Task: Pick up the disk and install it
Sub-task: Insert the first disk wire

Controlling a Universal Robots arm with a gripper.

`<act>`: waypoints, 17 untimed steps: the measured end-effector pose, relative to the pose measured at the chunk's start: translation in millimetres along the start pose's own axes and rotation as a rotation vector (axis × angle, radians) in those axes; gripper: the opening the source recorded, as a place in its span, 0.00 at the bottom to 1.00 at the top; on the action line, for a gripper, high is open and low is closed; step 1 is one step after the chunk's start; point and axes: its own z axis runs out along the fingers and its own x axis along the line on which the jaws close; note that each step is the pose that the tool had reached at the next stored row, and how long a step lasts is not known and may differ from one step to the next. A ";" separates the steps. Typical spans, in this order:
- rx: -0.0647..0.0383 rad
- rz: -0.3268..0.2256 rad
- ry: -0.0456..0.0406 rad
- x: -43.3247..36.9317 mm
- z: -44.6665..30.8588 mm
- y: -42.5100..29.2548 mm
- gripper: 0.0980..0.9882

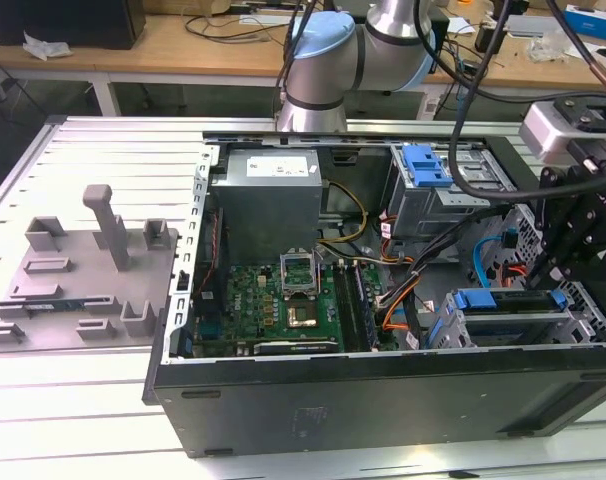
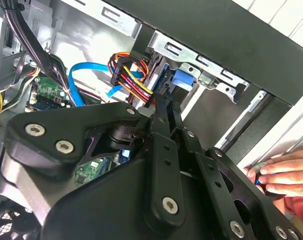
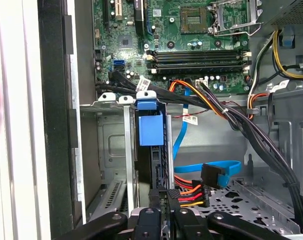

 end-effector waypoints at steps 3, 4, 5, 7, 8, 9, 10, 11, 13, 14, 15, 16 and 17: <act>0.000 0.000 -0.0001 0.0 1.0 0.0 0.08; 0.000 0.000 -0.0001 0.0 1.9 0.0 0.08; 0.000 0.000 0.0000 0.0 2.4 0.0 0.08; 0.000 0.000 0.0000 0.0 3.2 0.0 0.08; 0.000 0.000 0.0000 0.0 3.7 0.0 0.08; 0.000 0.000 0.0000 0.0 4.0 0.0 0.08; 0.000 0.000 0.0000 0.0 4.4 0.0 0.08; 0.000 0.000 0.0000 0.0 4.7 0.0 0.08; 0.000 0.000 0.0000 0.0 5.5 0.0 0.08; 0.000 0.000 0.0000 0.0 5.9 0.0 0.08; 0.000 0.000 0.0000 0.0 6.2 0.0 0.08; 0.000 0.000 0.0000 0.0 6.7 0.0 0.08; 0.000 0.000 0.0000 0.0 7.2 0.0 0.08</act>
